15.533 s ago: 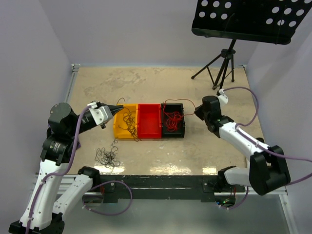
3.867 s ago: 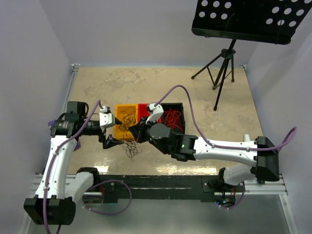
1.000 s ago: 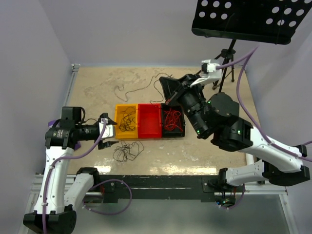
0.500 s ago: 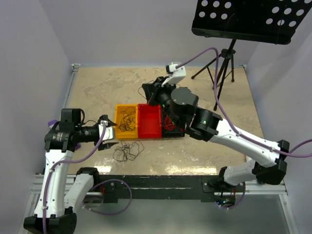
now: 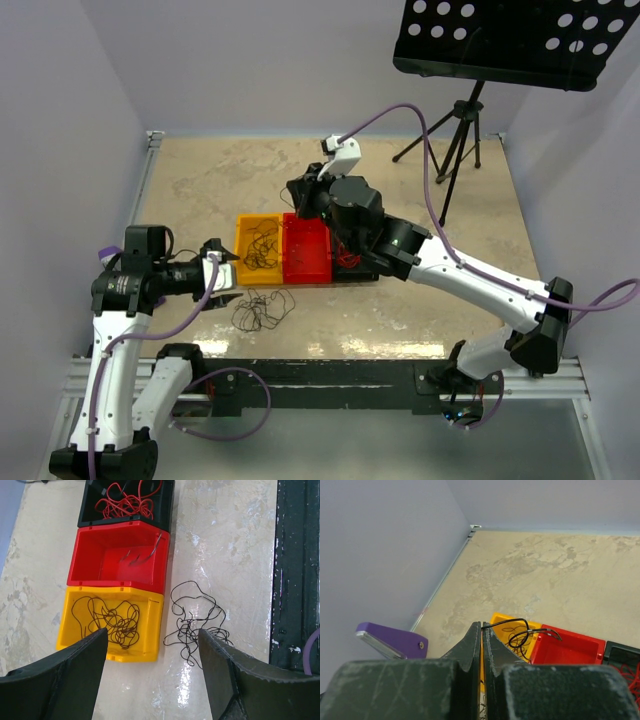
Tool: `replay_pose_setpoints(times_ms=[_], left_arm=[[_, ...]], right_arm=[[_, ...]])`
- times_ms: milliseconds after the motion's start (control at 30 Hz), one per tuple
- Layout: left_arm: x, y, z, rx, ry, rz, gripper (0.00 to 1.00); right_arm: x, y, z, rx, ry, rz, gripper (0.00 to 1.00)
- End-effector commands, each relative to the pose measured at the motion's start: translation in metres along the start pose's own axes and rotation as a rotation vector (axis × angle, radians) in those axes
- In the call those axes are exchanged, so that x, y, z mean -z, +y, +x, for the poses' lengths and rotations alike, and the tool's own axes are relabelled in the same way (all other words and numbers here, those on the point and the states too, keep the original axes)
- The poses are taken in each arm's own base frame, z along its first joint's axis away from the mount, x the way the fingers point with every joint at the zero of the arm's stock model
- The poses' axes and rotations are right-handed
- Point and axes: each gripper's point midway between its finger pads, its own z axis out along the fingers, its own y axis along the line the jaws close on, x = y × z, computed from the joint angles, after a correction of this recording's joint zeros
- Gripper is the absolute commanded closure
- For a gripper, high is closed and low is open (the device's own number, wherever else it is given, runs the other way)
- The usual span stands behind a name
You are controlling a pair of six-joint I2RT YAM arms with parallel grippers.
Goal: Untangle the cables
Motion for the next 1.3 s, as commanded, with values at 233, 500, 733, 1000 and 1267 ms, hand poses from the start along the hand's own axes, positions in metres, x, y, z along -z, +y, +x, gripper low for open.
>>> replay_pose_setpoints(times_ms=[233,500,733,1000,1267], left_arm=[[-0.001,0.002,0.0,-0.027,-0.007,-0.01,0.23],[-0.001,0.002,0.003,-0.031,0.004,-0.015,0.23],[-0.001,0.0,0.007,-0.033,0.015,-0.017,0.23],[-0.001,0.0,0.007,-0.035,0.013,-0.016,0.23],[-0.001,-0.001,0.009,-0.038,0.02,-0.02,0.23]], right_arm=[[-0.015,-0.006,0.018,-0.015,0.018,-0.014,1.0],[-0.029,-0.032,0.045,-0.01,0.055,0.036,1.0],[-0.032,-0.041,0.06,-0.012,0.082,0.044,1.0],[-0.033,-0.043,0.066,-0.007,0.092,0.048,1.0],[-0.039,-0.058,0.091,0.009,0.126,0.082,1.0]])
